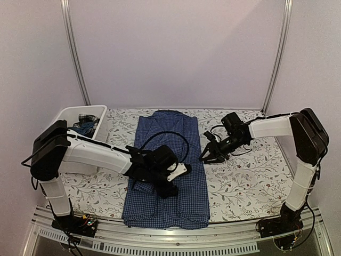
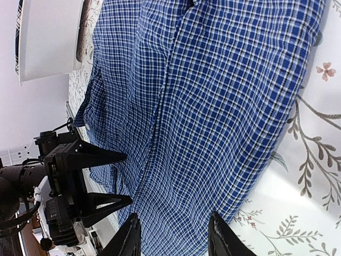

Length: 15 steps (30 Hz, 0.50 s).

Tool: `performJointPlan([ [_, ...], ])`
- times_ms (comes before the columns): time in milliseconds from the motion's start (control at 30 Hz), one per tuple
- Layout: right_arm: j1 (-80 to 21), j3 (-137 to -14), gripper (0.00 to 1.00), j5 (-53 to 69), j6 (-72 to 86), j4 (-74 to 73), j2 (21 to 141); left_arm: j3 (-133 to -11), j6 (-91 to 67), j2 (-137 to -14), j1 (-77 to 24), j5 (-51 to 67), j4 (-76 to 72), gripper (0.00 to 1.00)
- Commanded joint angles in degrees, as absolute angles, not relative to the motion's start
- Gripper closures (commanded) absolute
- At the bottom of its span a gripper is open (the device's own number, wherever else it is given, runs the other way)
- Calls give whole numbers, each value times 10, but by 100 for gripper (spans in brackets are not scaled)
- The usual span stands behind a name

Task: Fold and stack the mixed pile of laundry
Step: Adjust the rectangle-folded shirt at the center of the board.

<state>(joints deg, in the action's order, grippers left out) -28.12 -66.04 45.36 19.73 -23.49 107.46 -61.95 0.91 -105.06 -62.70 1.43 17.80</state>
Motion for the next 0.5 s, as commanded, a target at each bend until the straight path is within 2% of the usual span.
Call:
performJointPlan([
  [0,-281,-644,58,452,203,-222,1041,-649,36,-1077,-638,-42,171,33],
  [100,-279,-640,58,450,203,-221,1036,-656,44,-1080,-638,-52,172,39],
  [200,-278,-638,58,450,201,-224,1034,-657,48,-1068,-638,-51,174,55],
  [300,-277,-637,58,451,199,-224,1034,-653,52,-1043,-638,-49,176,78],
  [367,-277,-638,58,452,197,-225,1037,-647,54,-1021,-638,-42,173,96],
  [400,-277,-639,58,453,196,-225,1038,-644,56,-1008,-637,-36,171,100],
  [467,-276,-641,58,454,194,-224,1041,-640,59,-990,-637,-18,170,100],
])
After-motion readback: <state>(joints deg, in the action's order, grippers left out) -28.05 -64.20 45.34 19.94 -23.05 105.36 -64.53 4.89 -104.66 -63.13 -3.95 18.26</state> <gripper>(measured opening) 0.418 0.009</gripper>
